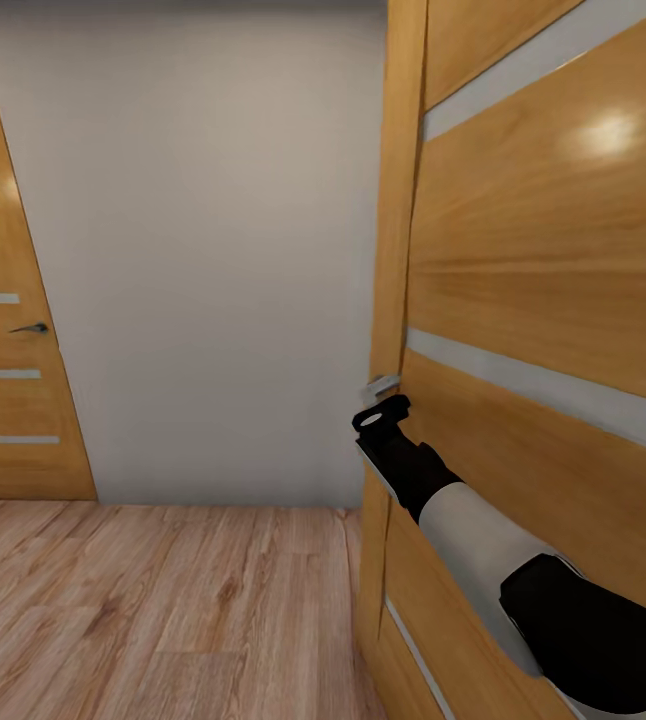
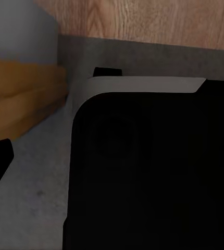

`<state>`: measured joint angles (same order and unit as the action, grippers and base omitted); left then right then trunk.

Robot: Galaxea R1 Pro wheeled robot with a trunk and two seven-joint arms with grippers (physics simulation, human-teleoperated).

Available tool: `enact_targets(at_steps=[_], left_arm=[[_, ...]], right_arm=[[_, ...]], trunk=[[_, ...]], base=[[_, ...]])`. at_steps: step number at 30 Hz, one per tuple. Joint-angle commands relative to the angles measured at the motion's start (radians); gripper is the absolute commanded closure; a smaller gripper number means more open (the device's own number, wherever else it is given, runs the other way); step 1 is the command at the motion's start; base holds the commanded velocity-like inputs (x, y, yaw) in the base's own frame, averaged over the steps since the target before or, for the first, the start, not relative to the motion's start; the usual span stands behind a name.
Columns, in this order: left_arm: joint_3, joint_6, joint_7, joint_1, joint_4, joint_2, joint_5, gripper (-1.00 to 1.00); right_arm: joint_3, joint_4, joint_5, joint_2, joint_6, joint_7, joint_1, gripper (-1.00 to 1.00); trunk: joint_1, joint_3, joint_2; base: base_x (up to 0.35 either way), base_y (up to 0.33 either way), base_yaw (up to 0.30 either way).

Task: Move the two storage containers from the living room to the garage. In the garage, place one container on the floor and stack the other container on top of it (either order is fine).

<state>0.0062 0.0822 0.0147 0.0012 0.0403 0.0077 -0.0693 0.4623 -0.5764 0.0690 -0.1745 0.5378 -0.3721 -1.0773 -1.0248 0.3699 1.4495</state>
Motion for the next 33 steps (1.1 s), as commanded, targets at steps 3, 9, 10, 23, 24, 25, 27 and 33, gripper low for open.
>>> enact_targets(at_steps=[3, 9, 10, 23, 24, 25, 27, 33], left_arm=[[0.0, 0.002, 0.001, 0.0, 0.001, 0.0, -0.007, -1.0], [0.0, 0.002, 0.001, 0.0, 0.001, -0.002, -0.006, -1.0], [0.0, 0.002, 0.001, 0.0, 0.001, -0.002, -0.006, -1.0], [0.0, 0.002, -0.001, 0.0, 0.001, 0.0, -0.006, -1.0], [0.0, 0.002, -0.001, 0.0, 0.001, 0.0, -0.006, -1.0], [0.0, 0.002, -0.001, 0.0, 0.001, 0.0, -0.006, -1.0], [0.0, 0.002, -0.001, 0.0, 0.001, -0.001, -0.006, -1.0], [0.0, 0.002, -0.001, 0.0, 0.001, -0.002, -0.006, -1.0]], right_arm=[[0.001, 0.013, 0.016, 0.0, 0.01, -0.003, -0.001, -1.0], [0.001, 0.03, 0.017, 0.0, 0.007, -0.004, -0.001, -1.0], [0.001, 0.031, 0.017, 0.0, 0.006, -0.004, -0.001, -1.0], [-0.001, 0.035, 0.018, 0.0, 0.005, -0.009, -0.001, -1.0], [-0.001, 0.035, 0.018, 0.0, 0.005, -0.011, -0.001, -1.0], [-0.002, 0.035, 0.018, 0.0, 0.005, -0.013, -0.001, -1.0], [-0.005, 0.035, 0.017, 0.0, 0.007, -0.026, -0.001, -1.0], [-0.007, 0.035, 0.017, 0.0, 0.007, -0.031, -0.001, -1.0]], trunk=[[0.0, 0.001, 0.0], [0.0, 0.001, 0.0], [0.0, 0.001, 0.0], [0.0, 0.001, 0.0], [0.0, 0.001, 0.0], [0.0, 0.001, 0.0], [0.0, 0.001, 0.0], [0.0, 0.001, 0.0]], base=[[0.026, 0.0, 0.0], [0.005, 0.0, 0.0], [0.001, 0.0, 0.0], [0.202, 0.0, 0.0], [0.076, 0.0, 0.0], [0.049, 0.0, 0.0], [0.005, 0.0, 0.0], [0.001, 0.0, 0.0]])
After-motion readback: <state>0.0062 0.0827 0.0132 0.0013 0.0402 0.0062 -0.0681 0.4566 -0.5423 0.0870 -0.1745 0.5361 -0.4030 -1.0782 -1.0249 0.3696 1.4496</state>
